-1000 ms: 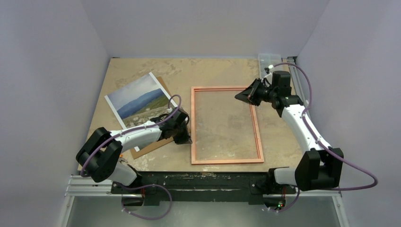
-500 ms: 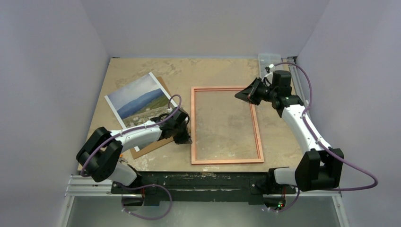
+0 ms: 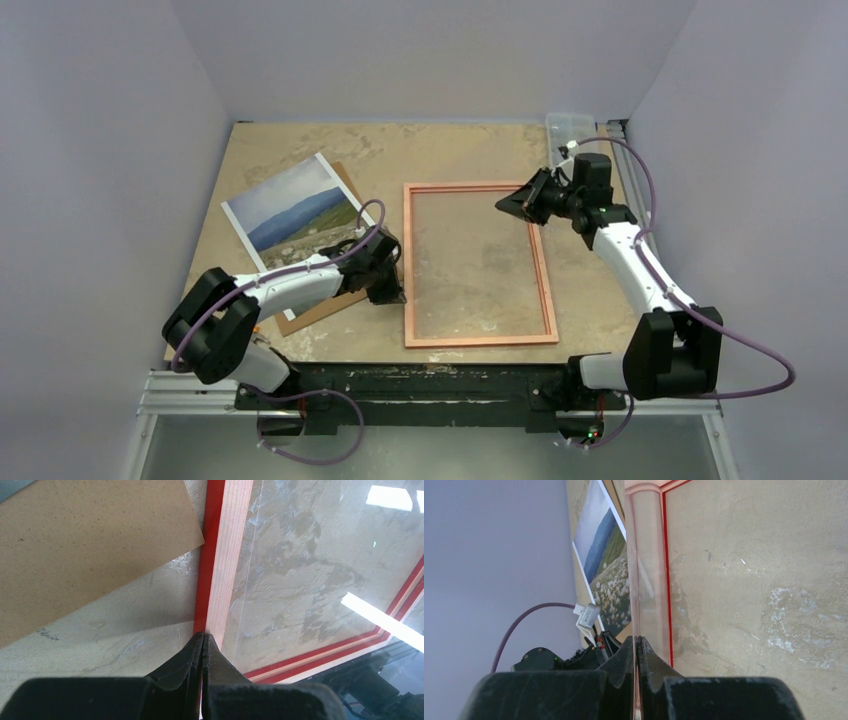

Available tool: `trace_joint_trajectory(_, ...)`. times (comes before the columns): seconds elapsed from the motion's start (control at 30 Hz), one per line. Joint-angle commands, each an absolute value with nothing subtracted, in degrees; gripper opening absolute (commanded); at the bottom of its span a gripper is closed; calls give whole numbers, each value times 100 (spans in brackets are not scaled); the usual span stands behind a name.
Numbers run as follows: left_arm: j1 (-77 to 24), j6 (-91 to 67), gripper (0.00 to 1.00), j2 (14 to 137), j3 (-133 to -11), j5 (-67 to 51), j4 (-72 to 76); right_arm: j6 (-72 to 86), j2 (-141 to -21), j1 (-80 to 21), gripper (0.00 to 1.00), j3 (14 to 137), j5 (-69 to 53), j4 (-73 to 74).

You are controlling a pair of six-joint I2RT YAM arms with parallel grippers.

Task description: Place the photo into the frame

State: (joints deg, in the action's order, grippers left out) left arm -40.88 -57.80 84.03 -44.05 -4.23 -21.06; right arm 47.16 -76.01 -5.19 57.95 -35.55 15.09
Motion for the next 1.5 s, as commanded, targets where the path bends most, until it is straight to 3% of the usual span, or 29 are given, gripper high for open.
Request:
trace_joint_trajectory(0.0, -4069, -5596, 0, 8539, -4480, -126, -2405, 4791, -7631, -512, 0, 5725, -3682, 1093)
trace_joint_trajectory(0.77, -4072, -5555, 0, 8570, -4520, -125, -2470, 4111, -7612, -513, 0, 5001, -3769, 1168)
trace_joint_trajectory(1.47, -4144, -5435, 0, 8733, -4683, -19, -2733, 3999, -8139, -502, 0, 5656, -3910, 744)
